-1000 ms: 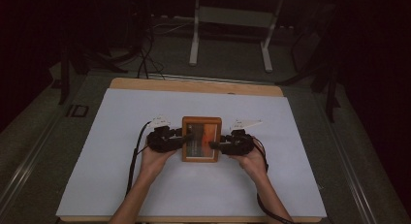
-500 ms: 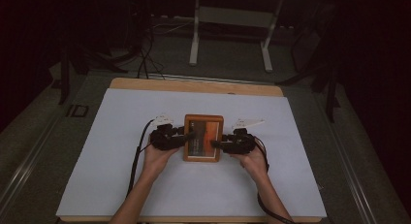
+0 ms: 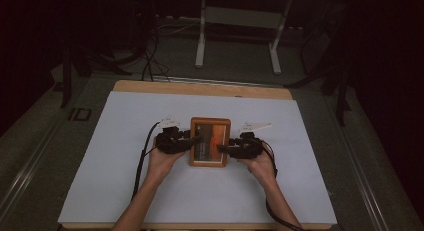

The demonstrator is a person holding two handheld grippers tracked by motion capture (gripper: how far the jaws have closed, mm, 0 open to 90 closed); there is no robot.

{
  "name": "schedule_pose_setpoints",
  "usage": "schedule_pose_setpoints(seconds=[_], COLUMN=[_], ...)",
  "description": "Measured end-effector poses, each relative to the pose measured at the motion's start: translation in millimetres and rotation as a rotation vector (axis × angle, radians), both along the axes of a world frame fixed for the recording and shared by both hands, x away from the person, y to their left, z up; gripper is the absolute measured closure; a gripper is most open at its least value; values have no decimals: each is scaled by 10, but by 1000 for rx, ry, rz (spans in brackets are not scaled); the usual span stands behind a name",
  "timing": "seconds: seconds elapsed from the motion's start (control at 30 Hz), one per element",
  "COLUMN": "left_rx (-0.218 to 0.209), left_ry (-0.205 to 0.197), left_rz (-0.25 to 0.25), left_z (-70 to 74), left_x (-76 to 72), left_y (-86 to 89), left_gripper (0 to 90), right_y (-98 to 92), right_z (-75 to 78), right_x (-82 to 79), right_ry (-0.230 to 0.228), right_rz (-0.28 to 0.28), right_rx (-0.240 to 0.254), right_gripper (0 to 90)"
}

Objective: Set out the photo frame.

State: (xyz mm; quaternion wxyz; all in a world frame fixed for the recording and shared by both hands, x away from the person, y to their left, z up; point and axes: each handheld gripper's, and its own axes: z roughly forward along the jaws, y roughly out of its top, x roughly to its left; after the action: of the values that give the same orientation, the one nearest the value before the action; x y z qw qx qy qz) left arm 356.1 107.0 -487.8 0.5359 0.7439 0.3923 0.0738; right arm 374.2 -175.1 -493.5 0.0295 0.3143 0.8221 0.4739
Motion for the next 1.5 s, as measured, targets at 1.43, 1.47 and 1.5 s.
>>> schedule_pose_setpoints(seconds=[1.43,1.47,1.5], left_rx=[210,256,278], left_ry=[-49,-40,-30], left_rz=[189,214,229], left_z=[89,39,6], left_x=[-425,-442,-451], left_y=[542,574,600], left_gripper=[442,439,435], right_y=[-506,-528,-554], right_z=[187,177,163], right_x=[-163,-162,-165], right_ry=[-16,-19,-27], right_rz=[-73,-81,-93], right_rx=[-75,-100,-144], right_gripper=[476,466,447])
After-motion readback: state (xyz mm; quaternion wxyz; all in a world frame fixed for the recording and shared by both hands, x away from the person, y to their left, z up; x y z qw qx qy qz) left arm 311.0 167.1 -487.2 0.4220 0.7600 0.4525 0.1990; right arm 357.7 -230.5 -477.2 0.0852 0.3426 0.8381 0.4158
